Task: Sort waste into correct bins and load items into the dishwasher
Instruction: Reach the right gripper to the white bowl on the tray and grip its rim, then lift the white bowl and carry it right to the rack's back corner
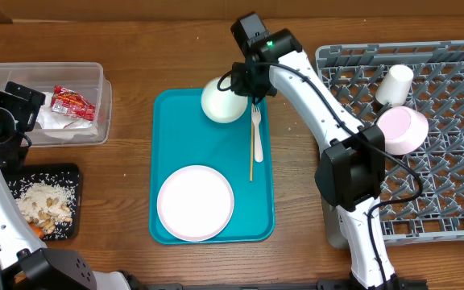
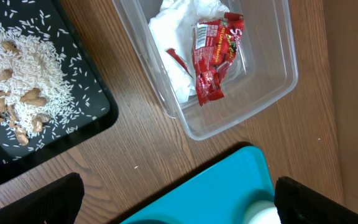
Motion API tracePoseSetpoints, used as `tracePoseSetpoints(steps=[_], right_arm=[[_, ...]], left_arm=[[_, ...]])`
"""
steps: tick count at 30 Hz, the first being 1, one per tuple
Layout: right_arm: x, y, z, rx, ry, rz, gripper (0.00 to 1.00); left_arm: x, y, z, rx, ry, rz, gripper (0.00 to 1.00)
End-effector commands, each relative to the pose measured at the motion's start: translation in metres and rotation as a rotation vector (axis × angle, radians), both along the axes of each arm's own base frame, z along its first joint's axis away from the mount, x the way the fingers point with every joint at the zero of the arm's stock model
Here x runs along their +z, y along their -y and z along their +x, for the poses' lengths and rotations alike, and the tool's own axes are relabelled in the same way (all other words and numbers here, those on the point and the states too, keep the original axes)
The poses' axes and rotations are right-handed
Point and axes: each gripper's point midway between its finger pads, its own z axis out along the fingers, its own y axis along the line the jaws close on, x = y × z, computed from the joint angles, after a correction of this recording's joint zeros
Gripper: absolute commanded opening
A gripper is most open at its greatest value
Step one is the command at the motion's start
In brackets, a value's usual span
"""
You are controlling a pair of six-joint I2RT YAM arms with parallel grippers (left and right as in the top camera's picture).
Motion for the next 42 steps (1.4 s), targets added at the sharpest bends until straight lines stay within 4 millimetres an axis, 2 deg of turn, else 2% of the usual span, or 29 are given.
tracePoseSetpoints(steps=[1,3,4,6,8,11,14,17,21,24,26,32,34,38,41,42], right_arm=[[0.008,-0.010,-0.002,0.065,0.025,-0.005,0.11],[0.006,-0.013,-0.008,0.074,0.009,-0.010,0.10],[0.006,-0.017,-0.011,0.084,0.007,-0.010,0.17],[0.007,-0.024,-0.013,0.097,0.014,-0.007,0.21],[0.009,-0.041,-0.018,0.177,0.032,0.016,0.23],[0.012,-0.065,-0.028,0.319,0.053,0.056,0.34],[-0.002,-0.084,-0.035,0.392,0.084,0.023,0.38],[-0.022,-0.093,-0.040,0.412,0.088,0.002,0.38],[-0.047,-0.096,-0.043,0.420,0.082,-0.005,0.38],[-0.059,-0.086,-0.037,0.399,0.104,-0.067,0.38],[-0.063,-0.079,-0.034,0.389,0.118,-0.106,0.38],[-0.066,-0.080,-0.032,0.463,0.142,-0.124,0.38],[-0.066,-0.080,-0.033,0.463,0.140,-0.122,0.34],[-0.064,-0.082,-0.034,0.448,0.131,-0.105,0.12],[-0.056,-0.084,-0.033,0.395,0.123,-0.087,0.04],[-0.047,-0.084,-0.033,0.377,0.123,-0.078,0.04]], left_arm=[[0.005,0.001,0.001,-0.025,0.013,0.015,1.00],[0.005,0.001,0.001,-0.024,0.013,0.014,1.00],[0.005,0.001,0.001,-0.025,0.013,0.015,1.00],[0.005,0.001,0.001,-0.025,0.013,0.015,1.00],[0.005,0.001,0.001,-0.024,0.013,0.014,1.00],[0.005,0.001,0.001,-0.025,0.013,0.015,1.00],[0.005,0.001,0.001,-0.025,0.013,0.015,1.00],[0.005,0.001,0.001,-0.025,0.013,0.014,1.00],[0.005,0.001,0.001,-0.025,0.013,0.014,1.00],[0.005,0.001,0.001,-0.025,0.013,0.014,1.00],[0.005,0.001,0.001,-0.025,0.013,0.014,1.00],[0.005,0.001,0.001,-0.025,0.013,0.014,1.00],[0.005,0.001,0.001,-0.024,0.013,0.014,1.00],[0.005,0.001,0.001,-0.025,0.013,0.015,1.00],[0.005,0.001,0.001,-0.024,0.013,0.014,1.00],[0.005,0.001,0.001,-0.024,0.013,0.014,1.00]])
